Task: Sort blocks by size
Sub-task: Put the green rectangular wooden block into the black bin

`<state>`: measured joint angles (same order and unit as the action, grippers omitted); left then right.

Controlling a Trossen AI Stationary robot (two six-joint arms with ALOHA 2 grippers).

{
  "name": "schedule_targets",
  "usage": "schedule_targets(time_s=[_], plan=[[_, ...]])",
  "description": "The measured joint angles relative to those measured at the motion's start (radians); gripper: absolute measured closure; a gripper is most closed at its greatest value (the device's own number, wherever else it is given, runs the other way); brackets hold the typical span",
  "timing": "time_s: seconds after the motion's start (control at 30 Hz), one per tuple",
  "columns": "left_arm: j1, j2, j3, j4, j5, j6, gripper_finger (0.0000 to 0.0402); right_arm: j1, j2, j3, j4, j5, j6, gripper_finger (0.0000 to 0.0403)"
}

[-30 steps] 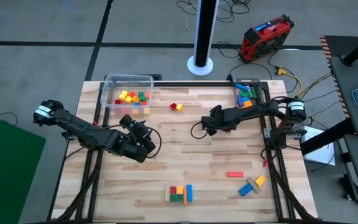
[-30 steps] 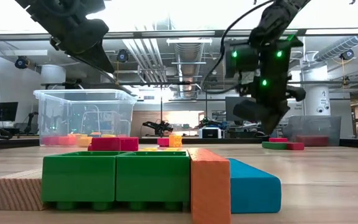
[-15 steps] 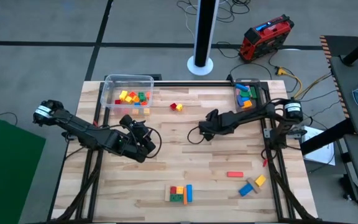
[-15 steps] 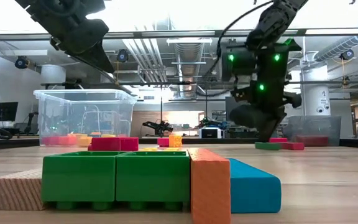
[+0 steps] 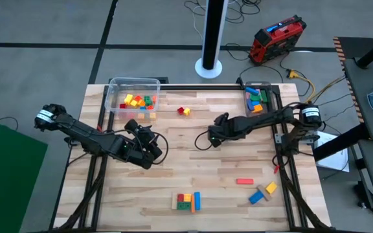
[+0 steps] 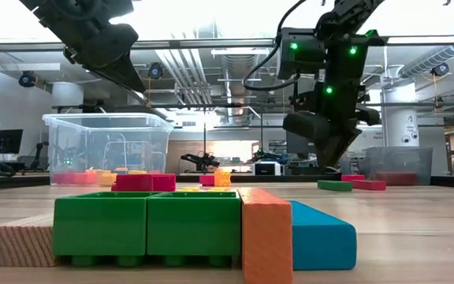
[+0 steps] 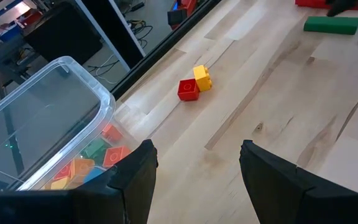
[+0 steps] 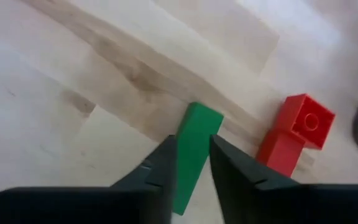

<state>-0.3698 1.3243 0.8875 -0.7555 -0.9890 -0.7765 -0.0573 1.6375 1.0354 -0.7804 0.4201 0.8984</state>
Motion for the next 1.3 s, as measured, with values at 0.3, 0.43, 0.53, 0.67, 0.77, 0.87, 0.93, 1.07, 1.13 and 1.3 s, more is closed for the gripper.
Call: schedule_targets(time_s=[0.3,0.43,0.53,0.67,0.77,0.87,0.93,1.07,1.13,1.3], plan=[[0.0,0.0,0.0,0.001,0.0,0.0,0.0196,0.005,0.007,-0.047,0.01,-0.006,0.063,0.017],[0.0,0.0,0.0,0.002,0.0,0.0,0.0196,0.005,0.039,-0.071,0.051,-0.016,0.078,0.0149],[0.0,0.0,0.0,0.003,0.0,0.0,0.0196,0.005,0.068,-0.085,0.117,-0.034,0.058,0.0146],[0.0,0.0,0.0,0.005,-0.008,0.0,0.0196,0.007,0.094,-0.083,0.142,-0.04,0.044,0.0162],[0.0,0.0,0.0,0.006,-0.008,0.0,0.0196,0.007,0.094,-0.082,0.15,-0.046,0.041,0.0194],[0.0,0.0,0.0,0.007,-0.008,0.0,0.0196,0.007,0.089,-0.078,0.157,-0.059,0.032,0.0244],[0.0,0.0,0.0,0.007,-0.008,0.0,0.0196,0.007,0.088,-0.074,0.157,-0.06,0.024,0.0285],[0.0,0.0,0.0,0.008,-0.008,0.0,0.0196,0.007,0.087,-0.069,0.153,-0.062,-0.003,0.0315],[0.0,0.0,0.0,0.008,-0.008,0.001,0.0196,0.007,0.085,-0.059,0.145,-0.062,-0.034,0.0315],[0.0,0.0,0.0,0.007,-0.016,0.005,0.0196,-0.011,0.047,0.017,0.045,-0.01,-0.112,0.0315]])
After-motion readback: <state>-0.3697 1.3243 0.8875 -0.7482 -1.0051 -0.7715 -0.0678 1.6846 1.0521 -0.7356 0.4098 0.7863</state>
